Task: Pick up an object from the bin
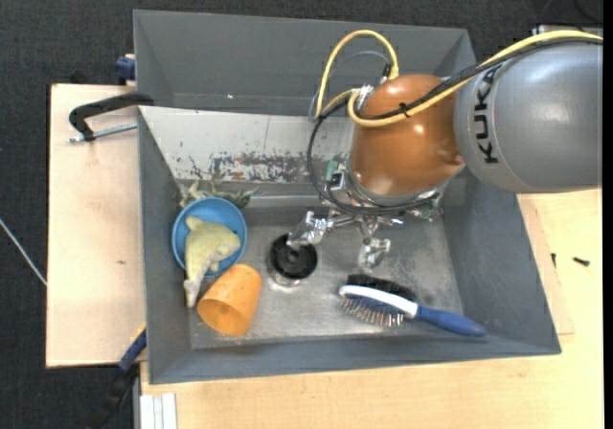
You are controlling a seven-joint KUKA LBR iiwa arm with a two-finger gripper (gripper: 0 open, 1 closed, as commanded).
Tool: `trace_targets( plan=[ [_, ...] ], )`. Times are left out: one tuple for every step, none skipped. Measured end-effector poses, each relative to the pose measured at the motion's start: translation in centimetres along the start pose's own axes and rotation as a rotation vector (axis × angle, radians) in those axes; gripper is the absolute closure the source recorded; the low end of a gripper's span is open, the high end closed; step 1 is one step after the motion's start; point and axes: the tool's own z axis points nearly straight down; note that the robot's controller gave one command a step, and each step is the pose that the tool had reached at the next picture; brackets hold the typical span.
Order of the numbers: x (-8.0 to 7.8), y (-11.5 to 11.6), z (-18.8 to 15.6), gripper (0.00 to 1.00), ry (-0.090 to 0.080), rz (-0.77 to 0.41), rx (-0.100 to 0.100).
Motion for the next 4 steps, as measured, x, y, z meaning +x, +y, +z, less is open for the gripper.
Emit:
trace_targets(
  plan=[
    [-0.2,0.0,-0.1,1.00,-0.004,0.000,0.001],
    [-0.9,-0.5,-14.1,1.00,0.008,-0.017,-0.004],
    [-0.8,-0.3,-13.6,1.00,0.013,-0.017,-0.014],
    [-0.8,-0.3,-13.6,1.00,0.013,-0.017,-0.015]
  ],
)
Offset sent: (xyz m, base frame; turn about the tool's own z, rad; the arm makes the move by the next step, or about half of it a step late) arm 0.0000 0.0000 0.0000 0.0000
